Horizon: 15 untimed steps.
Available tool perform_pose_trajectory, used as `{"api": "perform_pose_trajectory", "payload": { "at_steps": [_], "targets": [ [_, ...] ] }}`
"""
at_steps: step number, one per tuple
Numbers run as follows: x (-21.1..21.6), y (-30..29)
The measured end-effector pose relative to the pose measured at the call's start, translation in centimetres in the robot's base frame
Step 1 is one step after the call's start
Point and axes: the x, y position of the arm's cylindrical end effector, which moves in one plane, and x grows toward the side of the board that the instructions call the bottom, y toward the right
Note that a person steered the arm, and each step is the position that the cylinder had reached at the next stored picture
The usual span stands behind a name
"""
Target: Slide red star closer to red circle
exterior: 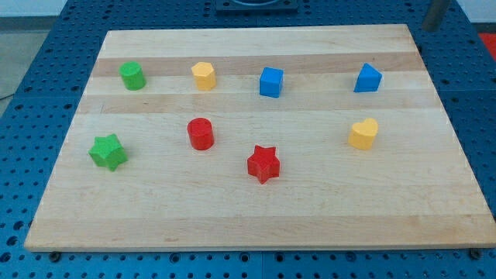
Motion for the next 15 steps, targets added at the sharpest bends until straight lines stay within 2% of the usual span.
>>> {"api": "perform_pose_trajectory", "payload": {
  "at_steps": [4,6,8,10,11,12,15],
  "targets": [
    [0.8,0.9],
    [10.0,-1.1],
    [15.6,0.9],
    [29.1,0.6],
    [38.3,-2.0],
    [41.4,-10.8],
    [31.9,-36.4]
  ]
}}
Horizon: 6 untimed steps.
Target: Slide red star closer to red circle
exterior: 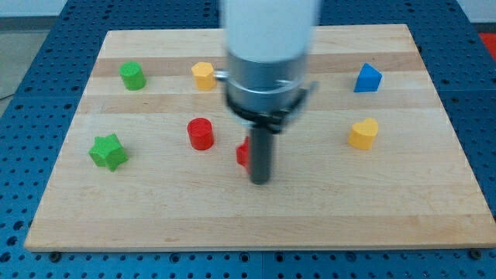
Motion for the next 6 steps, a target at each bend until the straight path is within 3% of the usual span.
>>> {"api": "perform_pose_trajectory", "payload": {
  "at_steps": [1,2,4,5,6],
  "targets": [
    [-1.0,-2.2],
    [-1.0,2.0],
    [-1.6,4.3],
    [-5.6,4.5],
    [-7.8,1.1]
  ]
}}
